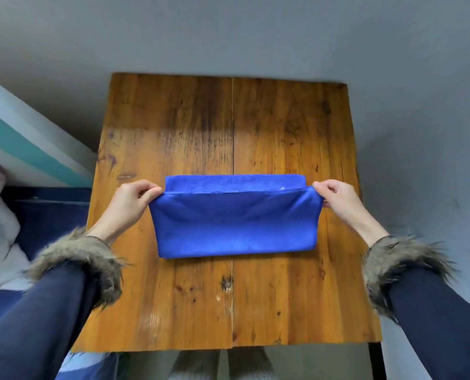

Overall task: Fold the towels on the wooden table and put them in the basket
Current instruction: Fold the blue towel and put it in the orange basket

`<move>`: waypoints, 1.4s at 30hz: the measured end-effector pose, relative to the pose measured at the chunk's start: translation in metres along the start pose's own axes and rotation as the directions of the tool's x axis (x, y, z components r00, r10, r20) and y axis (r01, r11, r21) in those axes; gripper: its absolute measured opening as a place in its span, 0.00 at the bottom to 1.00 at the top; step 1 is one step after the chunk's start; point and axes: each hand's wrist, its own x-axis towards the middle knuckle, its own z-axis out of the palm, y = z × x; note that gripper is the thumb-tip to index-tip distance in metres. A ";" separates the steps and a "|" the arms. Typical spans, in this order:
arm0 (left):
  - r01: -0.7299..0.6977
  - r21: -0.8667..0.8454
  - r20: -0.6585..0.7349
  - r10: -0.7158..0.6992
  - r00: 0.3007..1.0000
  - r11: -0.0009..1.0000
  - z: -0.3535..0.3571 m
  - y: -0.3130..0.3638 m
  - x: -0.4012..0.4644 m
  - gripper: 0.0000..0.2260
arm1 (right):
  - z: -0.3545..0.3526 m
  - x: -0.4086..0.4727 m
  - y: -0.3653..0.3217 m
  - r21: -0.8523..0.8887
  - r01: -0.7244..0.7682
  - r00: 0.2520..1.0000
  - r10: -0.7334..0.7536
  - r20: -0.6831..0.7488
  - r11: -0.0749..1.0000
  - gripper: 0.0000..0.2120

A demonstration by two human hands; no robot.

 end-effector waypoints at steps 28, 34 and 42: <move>0.006 0.367 -0.378 0.143 0.915 0.930 0.076 -0.029 0.049 0.15 | 0.055 0.052 0.026 -0.295 -0.067 0.891 -0.076 -0.448 0.953 0.15; -0.338 0.503 -0.022 0.403 0.915 0.795 0.156 -0.002 -0.004 0.18 | 0.150 0.002 0.019 -0.655 0.449 0.804 -0.595 -0.002 0.608 0.22; -0.307 0.637 0.092 0.325 0.941 0.708 0.136 -0.035 0.028 0.23 | 0.133 0.026 0.064 -0.774 0.375 0.860 -0.504 0.084 0.510 0.25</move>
